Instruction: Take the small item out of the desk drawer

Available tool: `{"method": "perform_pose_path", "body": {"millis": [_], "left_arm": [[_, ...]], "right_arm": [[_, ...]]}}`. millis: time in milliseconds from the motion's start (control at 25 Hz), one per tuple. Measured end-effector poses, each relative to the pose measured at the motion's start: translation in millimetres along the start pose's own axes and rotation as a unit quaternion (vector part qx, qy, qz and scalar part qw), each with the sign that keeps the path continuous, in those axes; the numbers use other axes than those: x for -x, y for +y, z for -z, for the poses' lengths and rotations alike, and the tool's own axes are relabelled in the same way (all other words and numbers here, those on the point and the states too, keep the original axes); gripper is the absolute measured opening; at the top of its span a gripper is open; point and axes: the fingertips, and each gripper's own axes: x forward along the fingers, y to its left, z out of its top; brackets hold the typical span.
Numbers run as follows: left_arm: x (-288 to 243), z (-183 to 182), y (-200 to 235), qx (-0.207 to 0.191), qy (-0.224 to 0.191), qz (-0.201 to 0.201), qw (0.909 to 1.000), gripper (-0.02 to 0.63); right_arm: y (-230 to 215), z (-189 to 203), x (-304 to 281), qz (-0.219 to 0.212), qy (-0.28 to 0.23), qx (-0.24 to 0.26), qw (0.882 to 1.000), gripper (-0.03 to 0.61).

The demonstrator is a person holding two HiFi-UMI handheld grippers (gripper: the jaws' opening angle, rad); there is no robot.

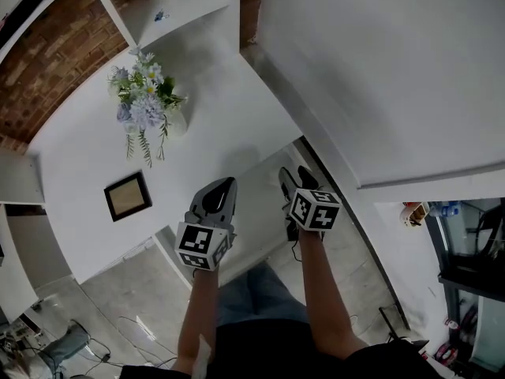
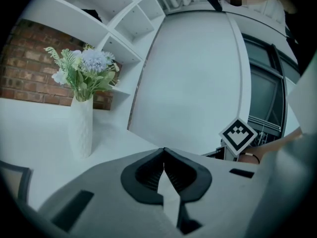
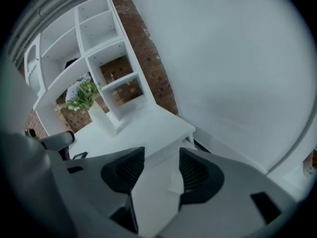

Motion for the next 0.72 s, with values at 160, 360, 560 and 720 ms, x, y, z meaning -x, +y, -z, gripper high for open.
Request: {"method": "perform_pose_path", "body": {"millis": [160,360,560,720], "left_arm": [[-1.0,11.5,4.5,0.01,0.014,-0.001,0.9999,0.009],[5.1,27.5,12.6,0.022,0.025,-0.003,0.9994,0.009],[7.4,43.4,23.8,0.038,0.036,-0.007,0.9986,0.009],[7.7,51.9,30.4,0.048,0.042,-0.008,0.9979,0.009]], "right_arm": [[-5.3,35.9,-26.5,0.025,0.076,0.022,0.997,0.218],[-16.9,72.6,-59.9,0.055,0.137,0.027,0.989,0.219],[-32.5,96.0,-83.3,0.1,0.181,0.028,0.978,0.233],[-40.4,111.3,-100.4,0.119,0.208,0.033,0.97,0.233]]}}
